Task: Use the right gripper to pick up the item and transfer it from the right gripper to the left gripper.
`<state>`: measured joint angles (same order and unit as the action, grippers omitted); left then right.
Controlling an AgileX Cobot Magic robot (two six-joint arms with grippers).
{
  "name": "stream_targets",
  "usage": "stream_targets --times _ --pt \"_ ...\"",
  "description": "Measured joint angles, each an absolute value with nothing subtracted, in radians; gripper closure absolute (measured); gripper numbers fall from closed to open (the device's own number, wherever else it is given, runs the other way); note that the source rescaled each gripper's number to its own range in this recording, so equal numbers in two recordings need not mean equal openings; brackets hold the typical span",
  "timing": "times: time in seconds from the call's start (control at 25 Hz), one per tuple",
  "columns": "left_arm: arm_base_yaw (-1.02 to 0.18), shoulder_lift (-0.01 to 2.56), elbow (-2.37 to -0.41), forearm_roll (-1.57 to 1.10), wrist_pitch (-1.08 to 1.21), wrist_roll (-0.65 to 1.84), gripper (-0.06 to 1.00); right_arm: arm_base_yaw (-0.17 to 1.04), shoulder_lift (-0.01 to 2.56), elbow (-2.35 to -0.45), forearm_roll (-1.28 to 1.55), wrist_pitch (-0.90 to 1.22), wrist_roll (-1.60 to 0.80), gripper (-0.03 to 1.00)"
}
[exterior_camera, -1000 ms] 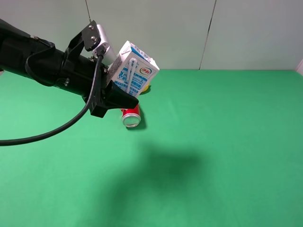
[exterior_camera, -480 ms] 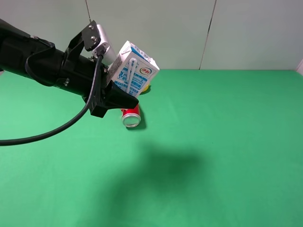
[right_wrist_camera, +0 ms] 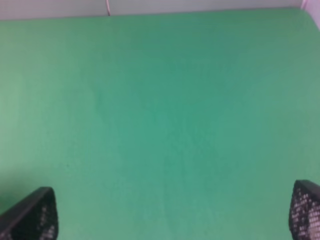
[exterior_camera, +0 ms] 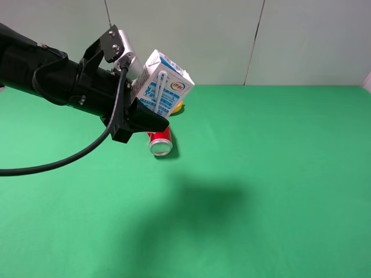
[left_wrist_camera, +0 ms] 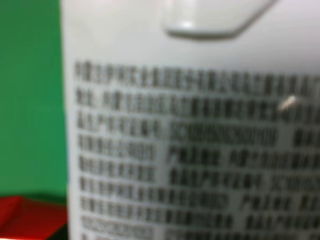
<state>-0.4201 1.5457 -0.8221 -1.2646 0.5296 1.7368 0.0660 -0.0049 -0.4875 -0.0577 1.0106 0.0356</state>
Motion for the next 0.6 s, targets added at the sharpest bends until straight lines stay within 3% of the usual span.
stream_targets --times 0.6 --pt "-0.417 1.492 -0.822 -1.270 0.128 1.571 0.94 0.064 -0.005 -0.487 -0.058 1.012 0.036 -0.03"
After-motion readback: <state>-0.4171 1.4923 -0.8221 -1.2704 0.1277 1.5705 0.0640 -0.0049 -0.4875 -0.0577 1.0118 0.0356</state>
